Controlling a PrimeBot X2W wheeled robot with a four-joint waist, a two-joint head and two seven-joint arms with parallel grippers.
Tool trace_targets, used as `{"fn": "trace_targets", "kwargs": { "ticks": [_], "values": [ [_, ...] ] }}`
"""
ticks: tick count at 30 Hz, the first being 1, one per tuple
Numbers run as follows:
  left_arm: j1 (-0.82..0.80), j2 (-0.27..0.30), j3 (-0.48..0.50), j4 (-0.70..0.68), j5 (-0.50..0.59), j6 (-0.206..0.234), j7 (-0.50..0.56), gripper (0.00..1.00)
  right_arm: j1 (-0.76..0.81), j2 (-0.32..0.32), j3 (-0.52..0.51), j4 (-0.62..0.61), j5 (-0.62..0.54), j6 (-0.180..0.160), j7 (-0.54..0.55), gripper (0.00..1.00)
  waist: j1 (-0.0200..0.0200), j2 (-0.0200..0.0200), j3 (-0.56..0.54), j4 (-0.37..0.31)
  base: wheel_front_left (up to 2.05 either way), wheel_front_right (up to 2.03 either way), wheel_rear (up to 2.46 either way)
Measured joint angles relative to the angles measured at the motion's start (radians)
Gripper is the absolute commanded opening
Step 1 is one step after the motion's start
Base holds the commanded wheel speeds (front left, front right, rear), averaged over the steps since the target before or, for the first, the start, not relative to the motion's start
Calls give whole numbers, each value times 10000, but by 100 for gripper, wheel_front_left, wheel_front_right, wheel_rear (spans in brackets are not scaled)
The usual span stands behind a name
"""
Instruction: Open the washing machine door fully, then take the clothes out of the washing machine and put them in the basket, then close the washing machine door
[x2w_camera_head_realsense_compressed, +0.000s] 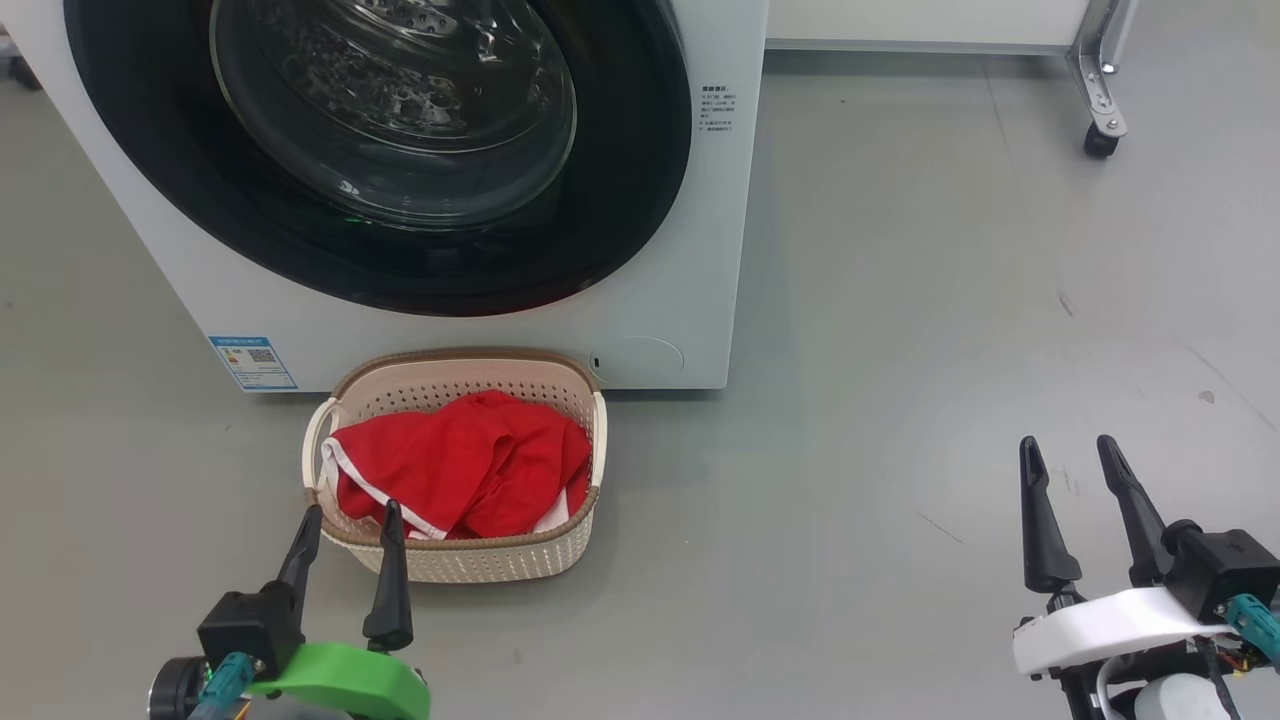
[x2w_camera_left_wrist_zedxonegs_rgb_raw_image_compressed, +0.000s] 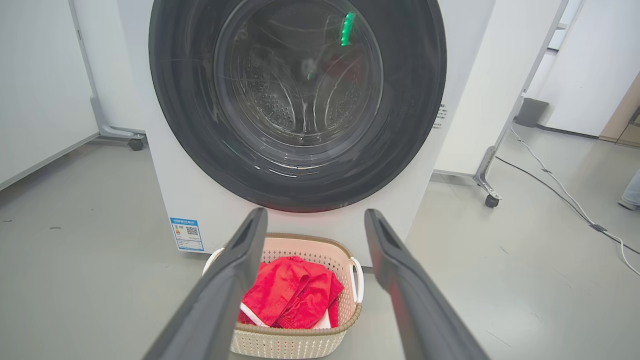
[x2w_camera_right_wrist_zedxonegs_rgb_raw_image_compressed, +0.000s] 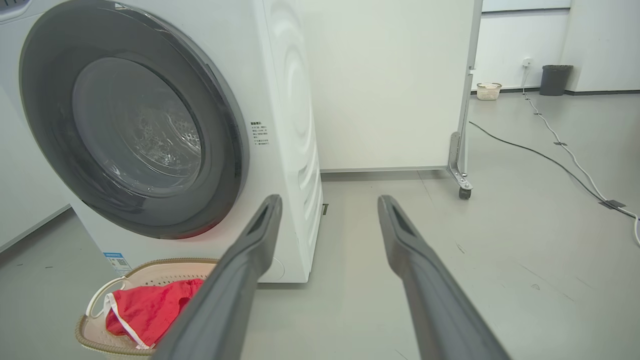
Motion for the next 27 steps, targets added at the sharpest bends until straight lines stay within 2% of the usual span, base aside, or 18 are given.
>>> {"fn": "trace_targets", "kwargs": {
  "ticks": [27],
  "values": [
    [87,0,23,230,-286,-180,0,100,97,242,-142,165,-345,194,0,100,0,0,-264,-65,0,0,0]
  ]
}}
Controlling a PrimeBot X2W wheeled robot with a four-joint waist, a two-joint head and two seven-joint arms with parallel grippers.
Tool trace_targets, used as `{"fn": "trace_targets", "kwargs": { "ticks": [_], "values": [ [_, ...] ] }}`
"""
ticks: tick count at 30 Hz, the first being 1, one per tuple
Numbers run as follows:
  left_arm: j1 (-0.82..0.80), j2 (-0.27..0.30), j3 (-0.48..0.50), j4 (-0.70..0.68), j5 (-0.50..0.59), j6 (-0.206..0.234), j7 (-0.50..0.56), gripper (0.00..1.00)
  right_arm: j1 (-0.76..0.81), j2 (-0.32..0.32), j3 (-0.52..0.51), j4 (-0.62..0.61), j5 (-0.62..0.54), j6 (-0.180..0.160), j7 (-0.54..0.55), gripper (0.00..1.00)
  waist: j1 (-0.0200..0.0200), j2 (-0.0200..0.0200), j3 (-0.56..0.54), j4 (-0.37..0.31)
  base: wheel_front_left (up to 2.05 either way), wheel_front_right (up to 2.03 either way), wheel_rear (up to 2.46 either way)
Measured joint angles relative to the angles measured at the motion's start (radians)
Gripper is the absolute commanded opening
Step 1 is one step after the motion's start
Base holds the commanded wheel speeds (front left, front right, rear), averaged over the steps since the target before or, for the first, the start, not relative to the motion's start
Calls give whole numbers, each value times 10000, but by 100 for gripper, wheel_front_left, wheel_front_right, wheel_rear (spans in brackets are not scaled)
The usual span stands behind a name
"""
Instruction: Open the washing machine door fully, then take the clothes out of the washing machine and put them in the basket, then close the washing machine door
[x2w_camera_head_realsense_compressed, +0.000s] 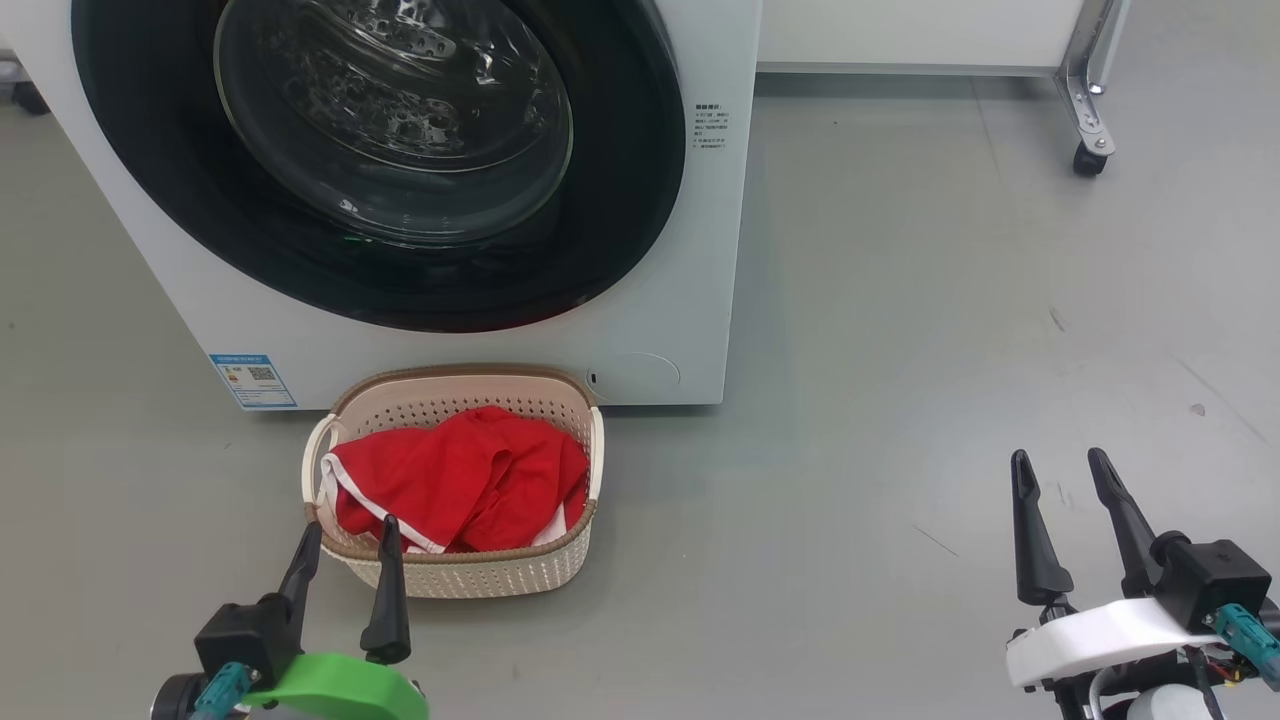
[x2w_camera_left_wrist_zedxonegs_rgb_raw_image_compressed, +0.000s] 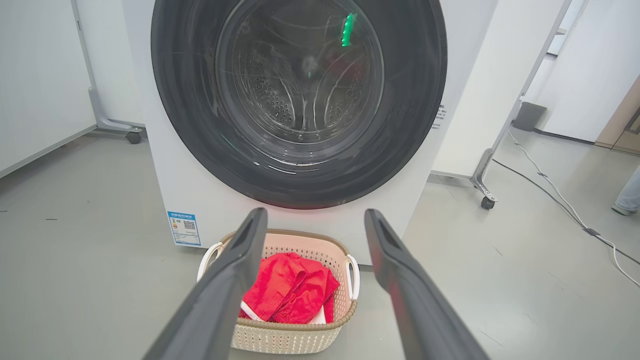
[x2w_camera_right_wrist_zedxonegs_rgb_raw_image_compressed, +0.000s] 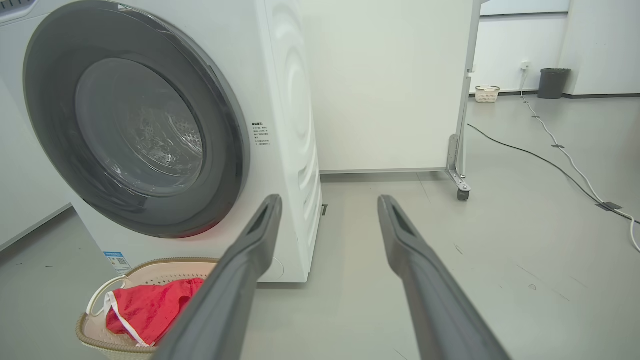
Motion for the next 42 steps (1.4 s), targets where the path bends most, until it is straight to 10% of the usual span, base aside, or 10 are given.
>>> {"fn": "trace_targets", "kwargs": {
  "ticks": [6,7,42],
  "values": [
    [43,0,-8,21,-90,-75,0,100,54,58,-77,6,-15,79,0,100,0,0,-9,4,0,0,0],
    [46,-4,-12,42,-111,-71,-2,0,58,75,-79,25,-13,77,0,0,0,0,-9,5,0,0,0],
    [361,-151,627,554,-3361,-385,1020,0,262,510,-612,874,3428,345,938,0,0,0,-7,-103,0,0,0]
  ]
}}
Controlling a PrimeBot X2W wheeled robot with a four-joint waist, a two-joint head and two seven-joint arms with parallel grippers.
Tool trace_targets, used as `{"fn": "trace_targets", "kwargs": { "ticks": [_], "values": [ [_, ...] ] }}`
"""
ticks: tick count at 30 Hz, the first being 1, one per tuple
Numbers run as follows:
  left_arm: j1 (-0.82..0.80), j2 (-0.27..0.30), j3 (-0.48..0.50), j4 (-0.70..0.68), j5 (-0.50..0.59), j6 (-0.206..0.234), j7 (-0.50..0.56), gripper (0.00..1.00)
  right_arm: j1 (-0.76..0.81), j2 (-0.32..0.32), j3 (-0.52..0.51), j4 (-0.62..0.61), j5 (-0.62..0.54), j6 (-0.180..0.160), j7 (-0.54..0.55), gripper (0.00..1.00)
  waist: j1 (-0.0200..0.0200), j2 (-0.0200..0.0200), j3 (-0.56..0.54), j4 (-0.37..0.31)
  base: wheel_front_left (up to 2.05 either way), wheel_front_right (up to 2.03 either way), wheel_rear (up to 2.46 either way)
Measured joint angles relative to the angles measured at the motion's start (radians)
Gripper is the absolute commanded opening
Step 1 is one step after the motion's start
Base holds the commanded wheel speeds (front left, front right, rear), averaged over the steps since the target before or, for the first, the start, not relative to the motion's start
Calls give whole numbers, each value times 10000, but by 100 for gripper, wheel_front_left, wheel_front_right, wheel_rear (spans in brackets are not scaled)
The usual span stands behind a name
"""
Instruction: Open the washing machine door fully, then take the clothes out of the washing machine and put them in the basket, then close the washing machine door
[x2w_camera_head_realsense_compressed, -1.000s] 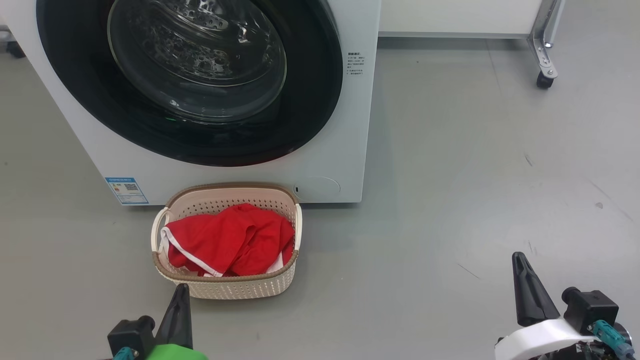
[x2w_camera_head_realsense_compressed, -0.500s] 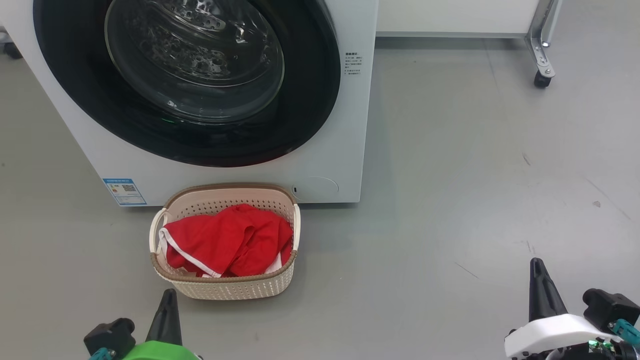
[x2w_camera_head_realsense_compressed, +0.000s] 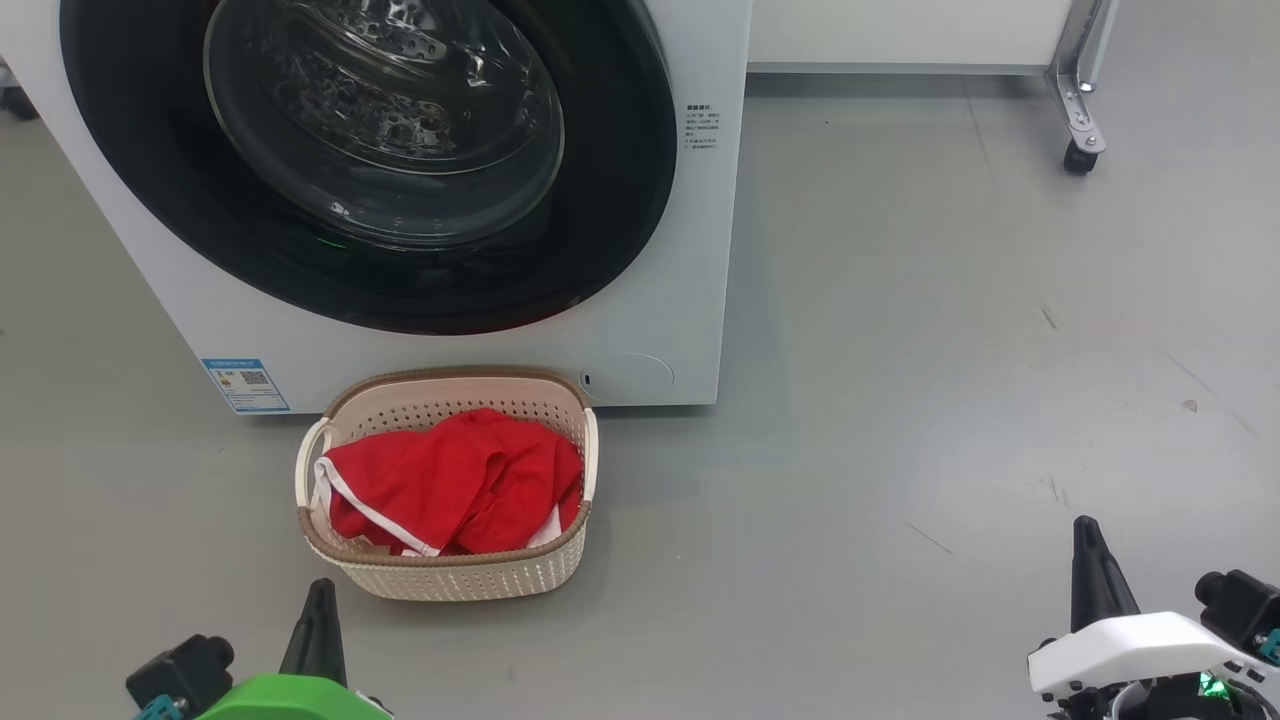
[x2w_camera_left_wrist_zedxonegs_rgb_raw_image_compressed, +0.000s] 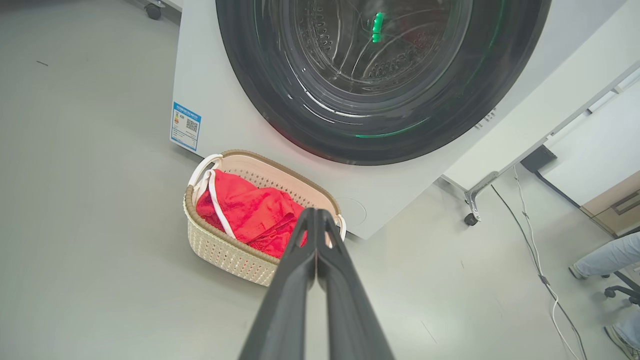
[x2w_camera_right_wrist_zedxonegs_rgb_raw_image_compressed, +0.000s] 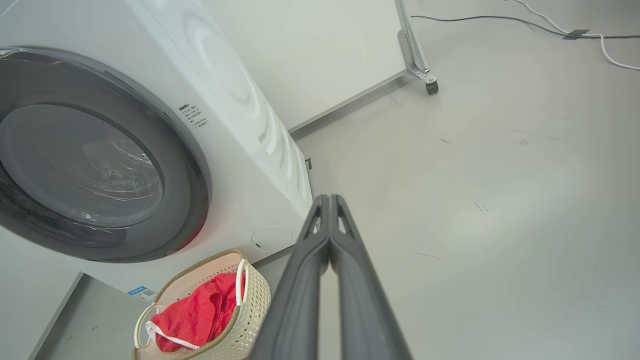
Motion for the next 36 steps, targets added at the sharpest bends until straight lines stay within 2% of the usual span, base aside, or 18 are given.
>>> {"fn": "trace_targets", "kwargs": {
  "ticks": [36],
  "values": [
    [-324,13,988,-205,-4161,-477,1287,0,-686,234,-928,430,4387,433,1287,0,0,0,3,-130,0,0,0]
  ]
}}
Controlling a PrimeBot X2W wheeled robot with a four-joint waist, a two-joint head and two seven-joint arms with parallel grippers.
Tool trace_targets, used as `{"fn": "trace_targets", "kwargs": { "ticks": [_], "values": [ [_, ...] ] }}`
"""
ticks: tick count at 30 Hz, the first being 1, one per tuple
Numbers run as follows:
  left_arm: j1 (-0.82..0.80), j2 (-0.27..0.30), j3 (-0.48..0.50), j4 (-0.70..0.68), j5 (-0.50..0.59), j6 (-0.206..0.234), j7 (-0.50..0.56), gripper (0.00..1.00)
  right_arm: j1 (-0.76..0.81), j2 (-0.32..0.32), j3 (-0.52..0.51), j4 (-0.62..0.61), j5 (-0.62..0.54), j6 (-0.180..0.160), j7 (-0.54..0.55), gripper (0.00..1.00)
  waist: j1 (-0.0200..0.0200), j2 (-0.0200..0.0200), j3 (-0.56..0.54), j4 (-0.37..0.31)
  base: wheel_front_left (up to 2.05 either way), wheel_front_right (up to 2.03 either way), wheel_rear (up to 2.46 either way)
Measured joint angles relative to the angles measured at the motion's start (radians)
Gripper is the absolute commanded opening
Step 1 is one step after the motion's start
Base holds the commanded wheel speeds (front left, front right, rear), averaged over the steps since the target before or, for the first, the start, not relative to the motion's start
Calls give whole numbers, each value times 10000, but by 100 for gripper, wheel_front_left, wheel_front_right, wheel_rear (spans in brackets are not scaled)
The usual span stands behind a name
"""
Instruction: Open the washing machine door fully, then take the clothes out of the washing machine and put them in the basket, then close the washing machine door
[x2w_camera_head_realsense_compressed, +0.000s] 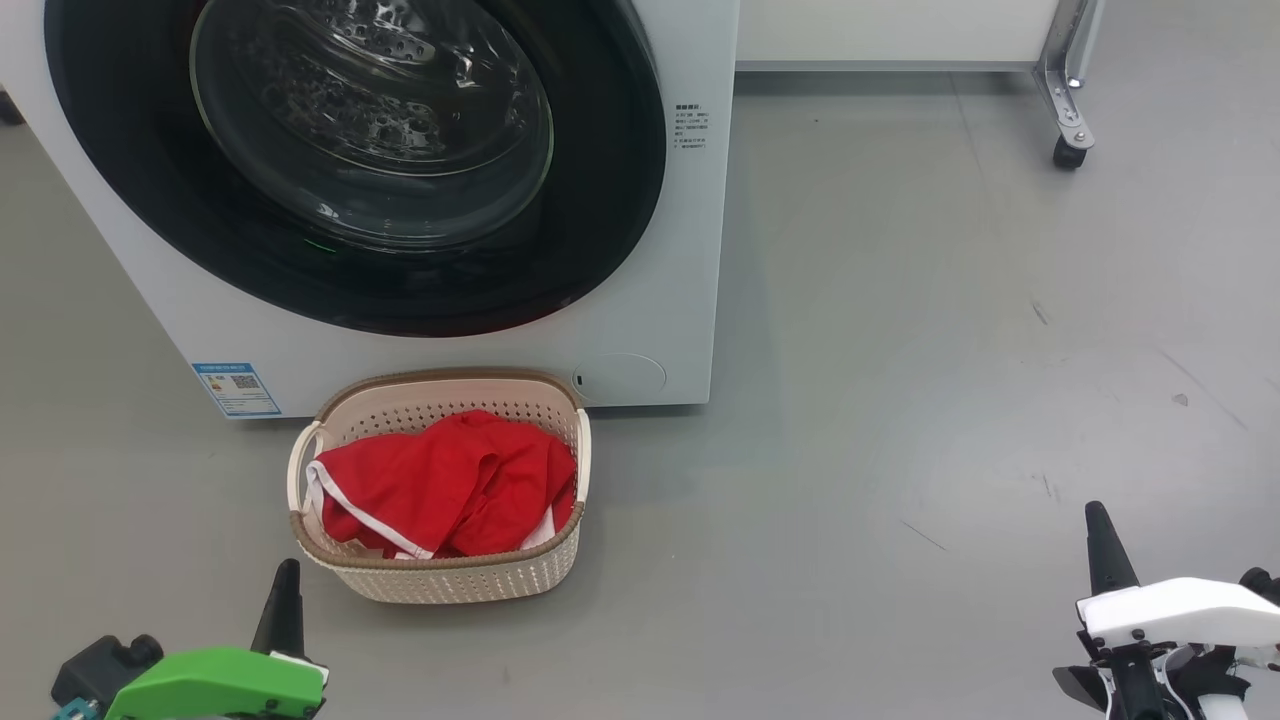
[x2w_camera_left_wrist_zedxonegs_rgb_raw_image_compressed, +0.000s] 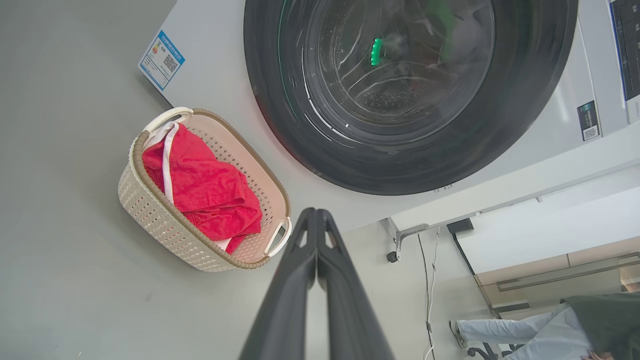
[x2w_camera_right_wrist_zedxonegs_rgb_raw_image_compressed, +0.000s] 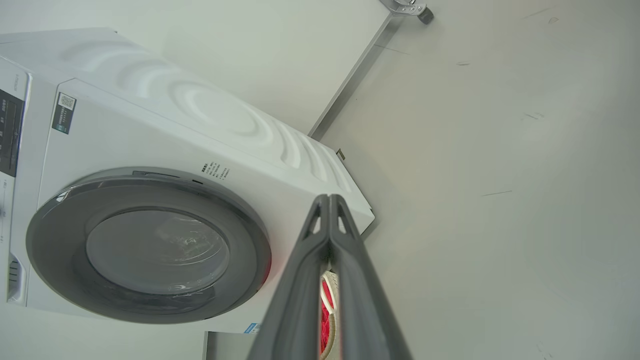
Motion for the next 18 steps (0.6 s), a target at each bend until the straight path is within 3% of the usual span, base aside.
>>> {"fn": "trace_targets", "kwargs": {
  "ticks": [18],
  "values": [
    [-172,13,510,-153,-2025,-199,617,0,-368,69,-435,198,2192,180,610,0,0,0,2,-66,0,0,0]
  ]
}}
